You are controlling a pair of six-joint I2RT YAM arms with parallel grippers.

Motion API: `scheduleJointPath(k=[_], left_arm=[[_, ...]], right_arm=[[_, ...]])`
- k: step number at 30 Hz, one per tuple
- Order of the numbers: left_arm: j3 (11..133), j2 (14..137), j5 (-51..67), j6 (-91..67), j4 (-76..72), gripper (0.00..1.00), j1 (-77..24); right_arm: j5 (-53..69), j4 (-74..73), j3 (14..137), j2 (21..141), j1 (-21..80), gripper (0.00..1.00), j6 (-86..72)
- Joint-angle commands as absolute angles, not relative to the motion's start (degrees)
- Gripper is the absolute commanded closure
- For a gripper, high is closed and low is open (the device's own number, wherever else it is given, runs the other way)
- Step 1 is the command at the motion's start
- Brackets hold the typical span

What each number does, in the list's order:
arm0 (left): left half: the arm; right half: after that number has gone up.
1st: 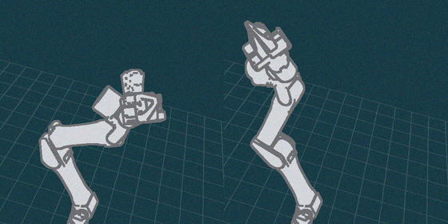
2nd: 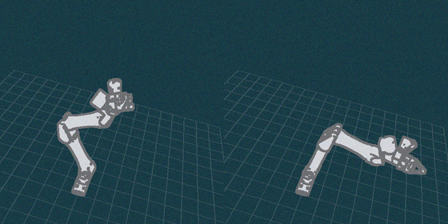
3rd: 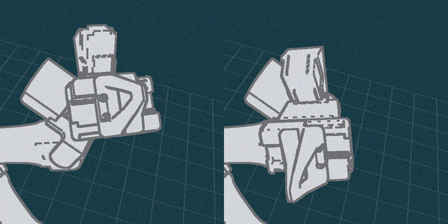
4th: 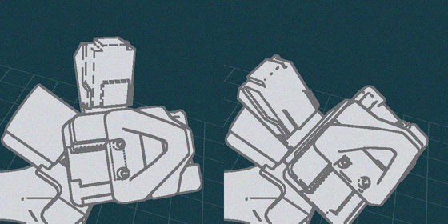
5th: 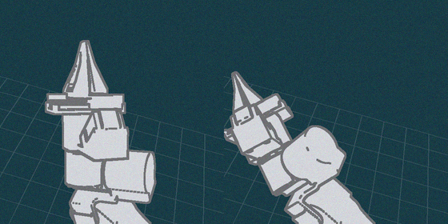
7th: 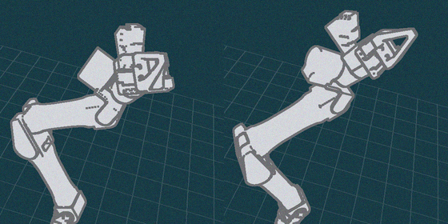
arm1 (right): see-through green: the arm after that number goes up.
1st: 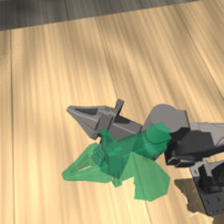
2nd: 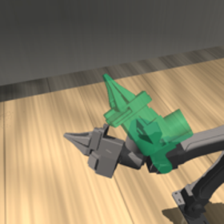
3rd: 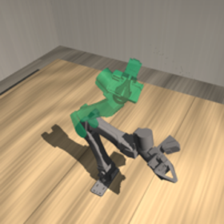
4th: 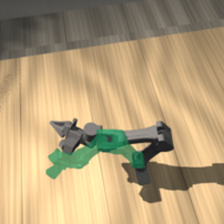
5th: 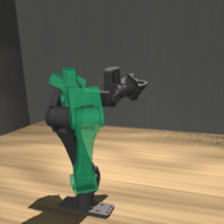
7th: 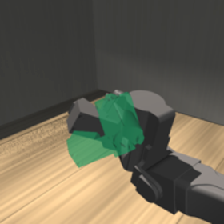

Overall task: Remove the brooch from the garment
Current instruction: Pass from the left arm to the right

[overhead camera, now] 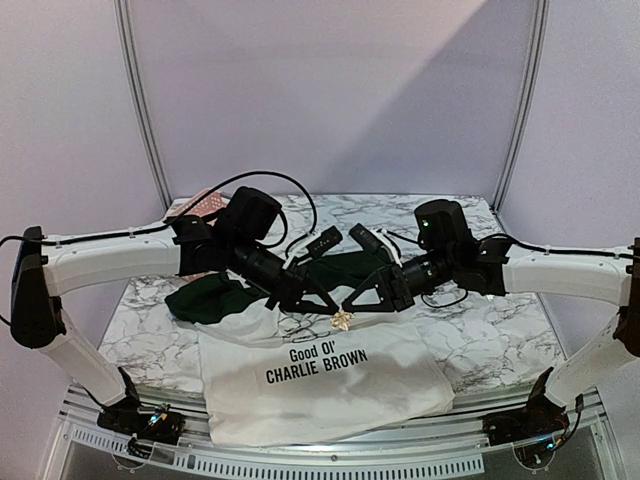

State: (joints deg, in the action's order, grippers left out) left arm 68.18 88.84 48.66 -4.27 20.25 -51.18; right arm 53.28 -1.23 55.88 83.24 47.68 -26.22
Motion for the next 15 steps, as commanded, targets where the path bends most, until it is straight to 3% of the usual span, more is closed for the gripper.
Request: scheduleJointPath(k=[1,4,6,9,15], left_arm=[[68.7,89.3,48.5,-4.2,20.5,1.00,-51.8],[68.6,89.3,47.7,-4.9,20.1,1.00,-51.8],[68.7,89.1,46.4,-5.4,20.1,0.86,-51.8],[67.7,87.0,40.5,-6.5,18.7,0.51,-51.3],[62.3,75.3,25.2,-9.5,12.0,0.23,-43.5]], right_arm=[[53.1,-1.0,57.0,83.9,48.4,1.00,-25.8],[51.5,-0.9,56.8,83.3,48.5,1.00,-25.7],[47.5,-1.1,56.6,82.2,48.5,1.00,-25.7],[39.2,-2.8,56.6,79.3,48.4,1.00,-25.5],[13.3,-21.3,61.9,75.2,47.3,1.00,-20.9]])
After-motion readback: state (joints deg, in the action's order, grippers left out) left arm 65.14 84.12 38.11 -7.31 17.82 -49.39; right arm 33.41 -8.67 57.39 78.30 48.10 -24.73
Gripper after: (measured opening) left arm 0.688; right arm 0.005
